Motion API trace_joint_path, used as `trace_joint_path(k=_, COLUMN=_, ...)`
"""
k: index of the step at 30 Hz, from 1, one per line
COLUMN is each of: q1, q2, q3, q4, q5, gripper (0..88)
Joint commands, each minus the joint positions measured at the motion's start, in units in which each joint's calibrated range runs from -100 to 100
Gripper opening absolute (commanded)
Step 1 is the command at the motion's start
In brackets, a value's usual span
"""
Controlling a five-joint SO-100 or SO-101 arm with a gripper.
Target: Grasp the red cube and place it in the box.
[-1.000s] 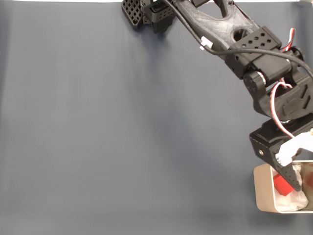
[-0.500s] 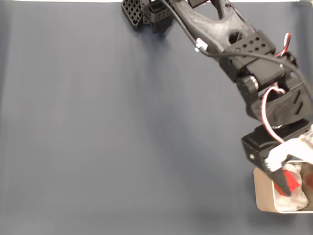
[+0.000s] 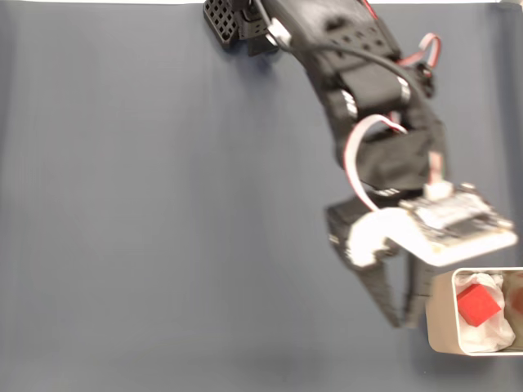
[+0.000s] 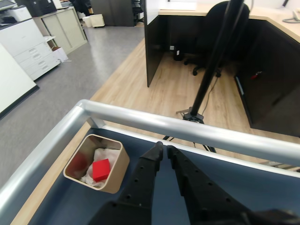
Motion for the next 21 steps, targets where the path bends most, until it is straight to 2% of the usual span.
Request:
trace_joint_path(k=1, q1=3.24, q2=-9.85, q3=4.13, q4=-1.13, q5=-0.68, gripper=0.0)
trace_joint_path(k=12, q1=10.20, q2=-31.25, q3=28.31, q4=-1.71, q5=-0.54, gripper=0.0)
trace_joint_path(k=21, q1=11.47, q2=-51.61, q3=55.95, q4=-4.00, q5=-0.15, gripper=0.0)
